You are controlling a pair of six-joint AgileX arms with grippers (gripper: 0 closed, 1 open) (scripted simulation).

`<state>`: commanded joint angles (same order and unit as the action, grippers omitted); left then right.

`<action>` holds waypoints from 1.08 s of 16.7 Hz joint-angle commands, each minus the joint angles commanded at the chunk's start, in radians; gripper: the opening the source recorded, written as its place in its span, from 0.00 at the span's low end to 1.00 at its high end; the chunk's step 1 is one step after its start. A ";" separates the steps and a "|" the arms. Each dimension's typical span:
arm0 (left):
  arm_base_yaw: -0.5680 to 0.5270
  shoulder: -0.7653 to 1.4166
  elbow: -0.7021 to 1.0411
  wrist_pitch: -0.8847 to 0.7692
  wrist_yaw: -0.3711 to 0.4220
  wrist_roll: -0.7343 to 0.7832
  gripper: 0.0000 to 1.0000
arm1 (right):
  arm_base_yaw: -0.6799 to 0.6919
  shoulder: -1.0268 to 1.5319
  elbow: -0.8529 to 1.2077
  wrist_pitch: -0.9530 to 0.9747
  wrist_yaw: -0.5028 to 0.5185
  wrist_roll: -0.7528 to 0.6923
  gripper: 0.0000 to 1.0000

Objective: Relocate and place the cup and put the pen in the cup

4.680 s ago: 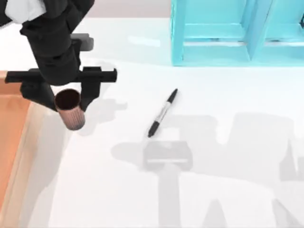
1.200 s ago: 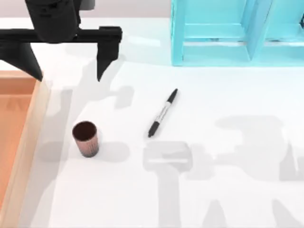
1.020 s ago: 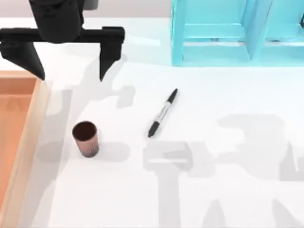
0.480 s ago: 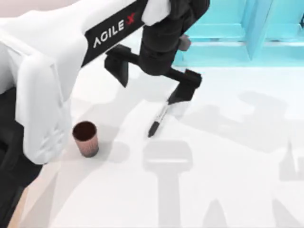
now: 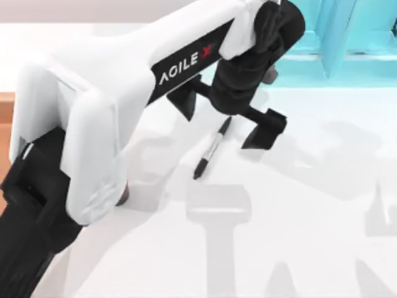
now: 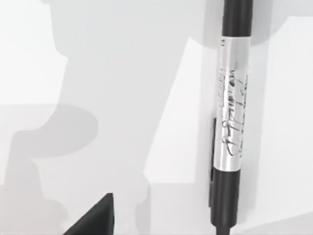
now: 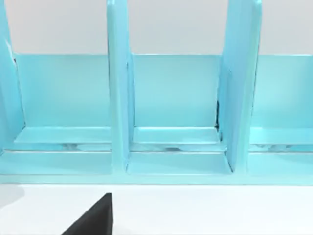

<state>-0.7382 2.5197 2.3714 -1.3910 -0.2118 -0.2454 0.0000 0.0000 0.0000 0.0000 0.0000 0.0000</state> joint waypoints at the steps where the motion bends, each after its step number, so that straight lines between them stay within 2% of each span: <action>1: 0.000 0.000 -0.002 0.003 0.000 0.001 1.00 | 0.000 0.000 0.000 0.000 0.000 0.000 1.00; 12: 0.039 0.061 -0.253 0.331 0.000 0.047 1.00 | 0.000 0.000 0.000 0.000 0.000 0.000 1.00; 17: 0.041 0.064 -0.264 0.344 0.000 0.049 1.00 | 0.000 0.000 0.000 0.000 0.000 0.000 1.00; 18: 0.041 0.064 -0.264 0.344 0.000 0.049 0.92 | 0.000 0.000 0.000 0.000 0.000 0.000 1.00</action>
<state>-0.6970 2.5839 2.1075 -1.0465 -0.2117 -0.1965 0.0000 0.0000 0.0000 0.0000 0.0000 0.0000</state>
